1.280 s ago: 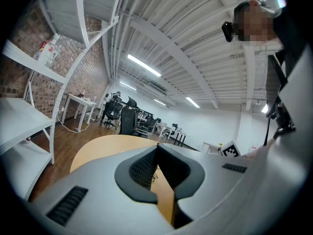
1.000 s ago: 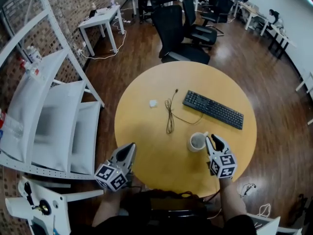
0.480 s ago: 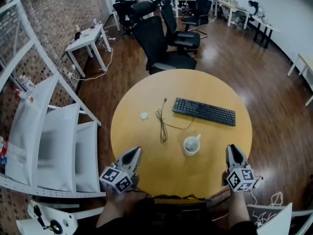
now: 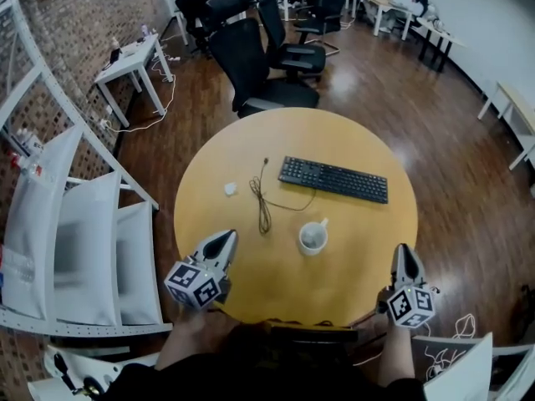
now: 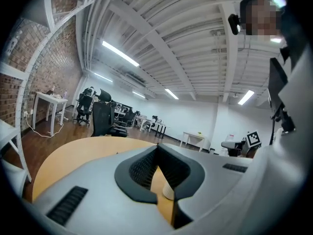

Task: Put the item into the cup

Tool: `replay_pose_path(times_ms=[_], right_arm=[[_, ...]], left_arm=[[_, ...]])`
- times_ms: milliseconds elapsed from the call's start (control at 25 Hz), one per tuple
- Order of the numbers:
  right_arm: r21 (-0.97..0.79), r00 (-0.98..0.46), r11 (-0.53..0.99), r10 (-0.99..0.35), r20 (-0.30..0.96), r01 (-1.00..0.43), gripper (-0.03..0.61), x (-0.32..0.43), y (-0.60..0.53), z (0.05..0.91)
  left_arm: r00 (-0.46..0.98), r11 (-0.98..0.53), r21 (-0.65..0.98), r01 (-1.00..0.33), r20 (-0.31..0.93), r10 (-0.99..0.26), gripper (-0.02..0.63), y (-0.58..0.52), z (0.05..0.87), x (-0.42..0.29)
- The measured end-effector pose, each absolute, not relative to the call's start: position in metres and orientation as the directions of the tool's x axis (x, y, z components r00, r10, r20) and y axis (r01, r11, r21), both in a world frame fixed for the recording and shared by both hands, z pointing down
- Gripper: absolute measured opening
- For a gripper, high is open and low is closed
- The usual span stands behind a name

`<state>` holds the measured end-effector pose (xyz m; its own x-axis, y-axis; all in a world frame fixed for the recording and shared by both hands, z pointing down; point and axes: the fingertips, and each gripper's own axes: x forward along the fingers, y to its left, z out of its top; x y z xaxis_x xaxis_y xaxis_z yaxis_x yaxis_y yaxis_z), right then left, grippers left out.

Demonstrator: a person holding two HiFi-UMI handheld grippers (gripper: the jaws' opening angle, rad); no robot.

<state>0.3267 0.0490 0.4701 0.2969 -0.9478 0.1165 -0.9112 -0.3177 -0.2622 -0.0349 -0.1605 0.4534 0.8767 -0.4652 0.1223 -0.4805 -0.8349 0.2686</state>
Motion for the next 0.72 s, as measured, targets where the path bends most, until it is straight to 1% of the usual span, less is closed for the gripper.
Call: replay_pose_path(times_ms=[160, 520, 720], right_arm=[[-0.265, 0.32, -0.333, -0.943, 0.091, -0.905, 0.011, 0.316, 0.059, 0.459], [-0.248, 0.292, -0.31, -0.95, 0.107, -0.918, 0.008, 0.306, 0.052, 0.467], [-0.228, 0.285, -0.302, -0.953, 0.105, -0.926, 0.008, 0.301, 0.046, 0.459]], left_arm=[[0.898, -0.854, 0.281, -0.438, 0.092, -0.43, -0.008, -0.159, 0.45, -0.024], [0.893, -0.848, 0.285, -0.447, 0.087, -0.442, -0.008, -0.159, 0.454, -0.026], [0.877, -0.829, 0.295, -0.476, 0.085, -0.473, -0.008, -0.163, 0.455, -0.04]])
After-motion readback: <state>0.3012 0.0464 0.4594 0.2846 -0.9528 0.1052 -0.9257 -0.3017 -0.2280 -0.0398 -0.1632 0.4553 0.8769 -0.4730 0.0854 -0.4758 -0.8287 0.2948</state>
